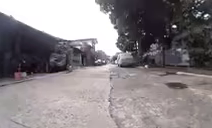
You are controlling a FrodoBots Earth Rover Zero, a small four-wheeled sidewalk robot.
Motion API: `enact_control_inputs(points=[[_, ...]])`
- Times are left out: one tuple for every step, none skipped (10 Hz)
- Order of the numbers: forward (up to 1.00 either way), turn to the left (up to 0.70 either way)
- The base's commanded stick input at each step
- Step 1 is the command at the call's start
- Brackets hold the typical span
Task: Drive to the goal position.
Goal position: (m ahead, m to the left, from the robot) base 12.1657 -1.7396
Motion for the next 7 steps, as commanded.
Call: enact_control_inputs(points=[[1.00,0.00],[1.00,0.00],[1.00,0.00],[1.00,0.00],[1.00,0.00],[1.00,0.00],[1.00,0.00]])
